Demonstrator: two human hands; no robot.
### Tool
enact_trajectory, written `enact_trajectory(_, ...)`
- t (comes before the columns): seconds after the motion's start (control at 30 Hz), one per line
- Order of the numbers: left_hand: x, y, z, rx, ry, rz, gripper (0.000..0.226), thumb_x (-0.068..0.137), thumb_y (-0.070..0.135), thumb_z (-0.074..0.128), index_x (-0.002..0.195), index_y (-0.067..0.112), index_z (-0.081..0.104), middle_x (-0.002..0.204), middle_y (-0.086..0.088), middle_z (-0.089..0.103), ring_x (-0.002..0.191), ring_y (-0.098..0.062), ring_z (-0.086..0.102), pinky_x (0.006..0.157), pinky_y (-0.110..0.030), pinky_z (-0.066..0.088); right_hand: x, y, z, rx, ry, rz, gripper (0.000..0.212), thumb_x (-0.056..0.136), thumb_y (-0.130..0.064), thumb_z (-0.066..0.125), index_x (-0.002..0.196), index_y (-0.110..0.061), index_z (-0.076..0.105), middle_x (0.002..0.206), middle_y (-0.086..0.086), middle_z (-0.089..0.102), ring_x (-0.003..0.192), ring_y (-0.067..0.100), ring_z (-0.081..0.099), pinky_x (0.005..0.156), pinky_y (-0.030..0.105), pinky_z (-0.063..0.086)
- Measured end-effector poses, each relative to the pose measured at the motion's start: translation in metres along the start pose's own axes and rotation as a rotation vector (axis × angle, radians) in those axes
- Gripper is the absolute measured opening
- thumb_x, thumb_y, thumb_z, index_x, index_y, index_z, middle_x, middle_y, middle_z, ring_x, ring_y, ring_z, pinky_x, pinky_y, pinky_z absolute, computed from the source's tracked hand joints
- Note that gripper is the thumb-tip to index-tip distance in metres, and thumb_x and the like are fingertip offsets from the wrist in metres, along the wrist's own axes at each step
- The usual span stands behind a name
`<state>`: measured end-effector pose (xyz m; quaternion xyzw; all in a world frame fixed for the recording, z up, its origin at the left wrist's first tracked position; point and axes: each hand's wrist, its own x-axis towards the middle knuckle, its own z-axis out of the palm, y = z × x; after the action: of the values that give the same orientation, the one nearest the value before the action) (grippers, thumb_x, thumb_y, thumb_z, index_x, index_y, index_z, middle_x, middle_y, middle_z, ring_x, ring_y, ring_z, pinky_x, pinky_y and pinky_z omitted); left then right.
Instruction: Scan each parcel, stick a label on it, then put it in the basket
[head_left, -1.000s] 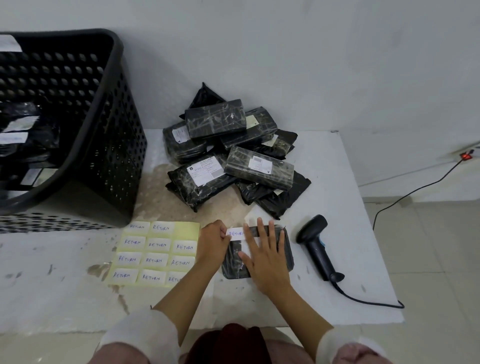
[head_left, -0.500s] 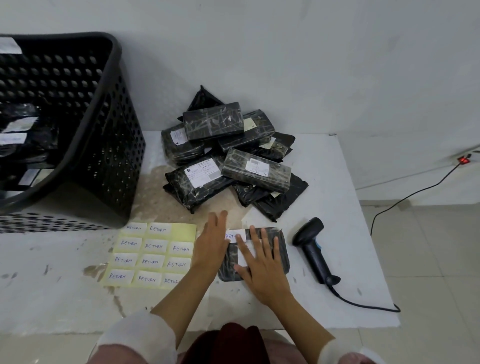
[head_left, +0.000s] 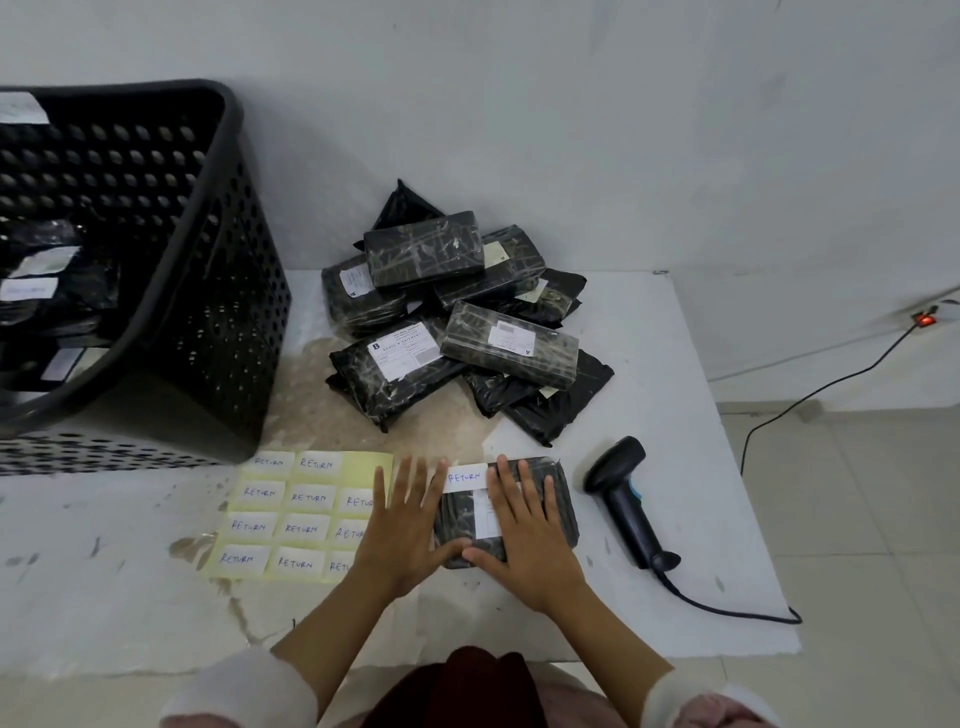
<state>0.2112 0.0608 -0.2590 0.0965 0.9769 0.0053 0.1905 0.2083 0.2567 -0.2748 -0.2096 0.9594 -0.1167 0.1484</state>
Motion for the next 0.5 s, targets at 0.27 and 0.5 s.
enact_trajectory(0.27, -0.005, 0.014, -0.005, 0.210, 0.200, 0.320, 0.065, 0.092, 0.051, 0.038, 0.144, 0.012, 0.039, 0.151, -0.015, 0.034, 0.140, -0.032, 0.031, 0.106, -0.055, 0.038, 0.000, 0.001, 0.003, 0.022, 0.027, -0.013, 0.095, 0.085, -0.079, 0.018, 0.151, -0.021, -0.018, 0.157, -0.003, -0.029, 0.143, 0.017, -0.030, 0.115, 0.041, -0.022)
enact_trajectory(0.5, 0.019, 0.000, -0.016, -0.148, -0.162, 0.181, 0.101, 0.087, 0.066, 0.038, 0.150, 0.009, -0.015, 0.160, -0.010, 0.000, 0.148, -0.025, -0.006, 0.118, -0.048, -0.010, 0.001, 0.002, 0.005, -0.007, 0.025, -0.012, 0.095, 0.084, -0.080, 0.012, 0.150, -0.020, -0.020, 0.157, -0.002, -0.029, 0.144, 0.018, -0.029, 0.116, 0.043, -0.019)
